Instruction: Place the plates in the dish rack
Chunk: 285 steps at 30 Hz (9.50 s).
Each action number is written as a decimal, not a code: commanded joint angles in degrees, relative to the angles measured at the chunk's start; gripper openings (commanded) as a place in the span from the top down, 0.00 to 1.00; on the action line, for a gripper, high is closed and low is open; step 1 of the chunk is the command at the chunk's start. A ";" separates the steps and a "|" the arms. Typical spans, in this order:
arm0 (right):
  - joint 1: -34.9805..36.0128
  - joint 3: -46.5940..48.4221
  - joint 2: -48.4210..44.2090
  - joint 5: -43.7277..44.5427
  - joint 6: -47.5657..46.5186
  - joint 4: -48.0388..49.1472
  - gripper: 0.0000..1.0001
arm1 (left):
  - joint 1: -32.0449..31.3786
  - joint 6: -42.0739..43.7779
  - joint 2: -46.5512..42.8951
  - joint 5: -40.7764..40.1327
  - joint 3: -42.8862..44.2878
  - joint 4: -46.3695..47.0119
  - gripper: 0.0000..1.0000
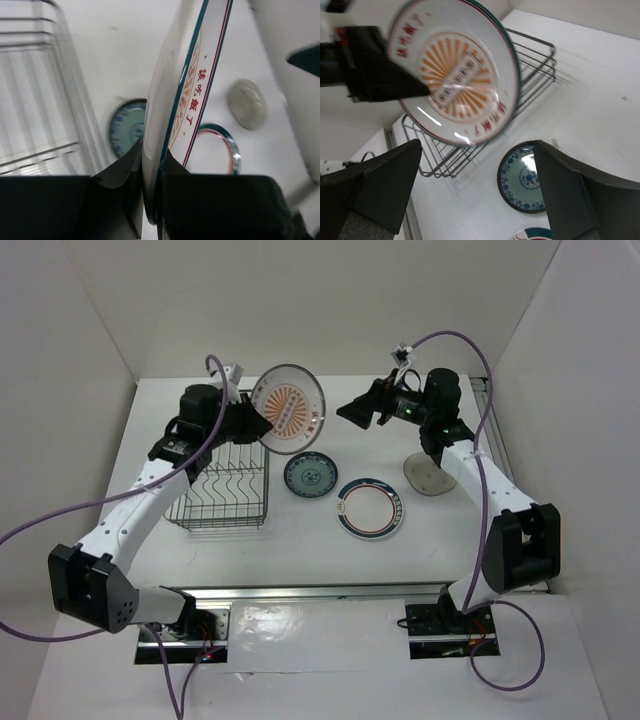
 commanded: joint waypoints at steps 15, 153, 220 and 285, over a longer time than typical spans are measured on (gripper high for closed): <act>0.21 -2.46 -5.95 12.86 -3.76 -10.68 0.00 | -1.97 11.00 -20.45 -64.43 5.15 -31.33 1.00; 2.58 15.64 30.25 11.28 -20.54 -28.60 0.21 | -3.02 15.32 -37.52 -6.70 -16.57 -8.23 0.01; 8.47 11.44 9.27 30.35 -2.27 -18.86 1.00 | -3.02 8.74 -27.32 -12.59 -10.42 -10.69 0.01; 17.52 -3.16 0.64 16.72 0.46 -7.43 0.00 | 5.24 5.65 -19.06 -42.12 -7.52 -21.68 1.00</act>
